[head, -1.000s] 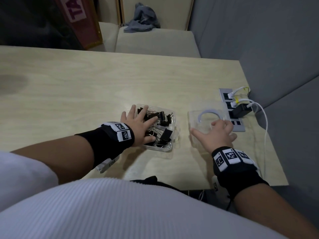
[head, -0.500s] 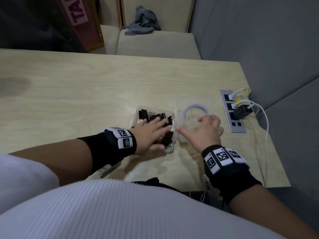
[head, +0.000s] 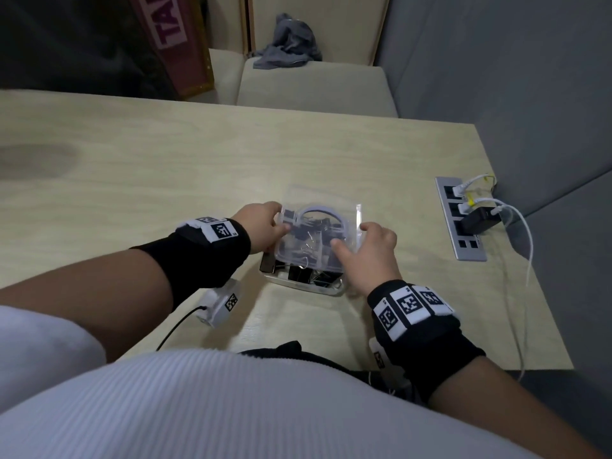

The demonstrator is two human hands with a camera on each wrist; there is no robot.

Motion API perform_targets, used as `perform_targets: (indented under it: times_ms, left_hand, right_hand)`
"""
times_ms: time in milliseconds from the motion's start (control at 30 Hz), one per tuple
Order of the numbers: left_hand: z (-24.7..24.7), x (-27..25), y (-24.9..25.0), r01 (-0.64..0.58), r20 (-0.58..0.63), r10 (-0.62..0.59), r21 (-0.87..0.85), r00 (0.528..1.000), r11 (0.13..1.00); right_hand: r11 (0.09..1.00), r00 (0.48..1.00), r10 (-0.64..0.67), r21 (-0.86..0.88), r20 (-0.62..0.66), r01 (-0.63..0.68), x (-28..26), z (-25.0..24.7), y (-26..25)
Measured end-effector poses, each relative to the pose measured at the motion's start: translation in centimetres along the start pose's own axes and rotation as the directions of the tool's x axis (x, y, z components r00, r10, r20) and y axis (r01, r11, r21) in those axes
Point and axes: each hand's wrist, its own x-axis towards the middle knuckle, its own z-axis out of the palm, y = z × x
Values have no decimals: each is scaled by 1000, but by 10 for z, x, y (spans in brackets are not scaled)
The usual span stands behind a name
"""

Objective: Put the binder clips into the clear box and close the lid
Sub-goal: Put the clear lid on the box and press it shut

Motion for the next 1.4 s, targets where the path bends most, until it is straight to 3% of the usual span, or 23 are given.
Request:
perform_targets:
  times_ms: [133,333,433,666,800,1100,1266,1400]
  left_hand:
    - [4,0,-2,-11,21,8,127,1000,992]
    - [-6,1,-3,-16,22,14,88,1000,996]
    - [-16,0,-6,9,63,-21,197,998,980]
    - [-19,-1,10,-11,139,-71,516,988,857]
    - [-21,5,13,-12,138,-86,590,987,808]
    - [-18,11,2,34,101,-97,501,990,865]
    - [-22,8,-8,114,59,-140,313,988,943]
    - [-22,9,-11,270,248,-280,73,927,960]
  right_hand:
    - [996,996,84,7,25,-84,9,-3,3]
    - [996,997,74,49,-15,-73,13,-5,2]
    - [996,996,80,22,42,-81,15,-5,-1]
    - [993,993,84,-92,86,-76,19,4,-6]
    - [988,986,124,-108,115,-111,22,3,-8]
    - [991,983,117,-84,139,-106,24,4,-7]
    - [978,964,209,-32,162,-206,27,4,-4]
    - [969,944,249,-60,216,-241,27,3,-6]
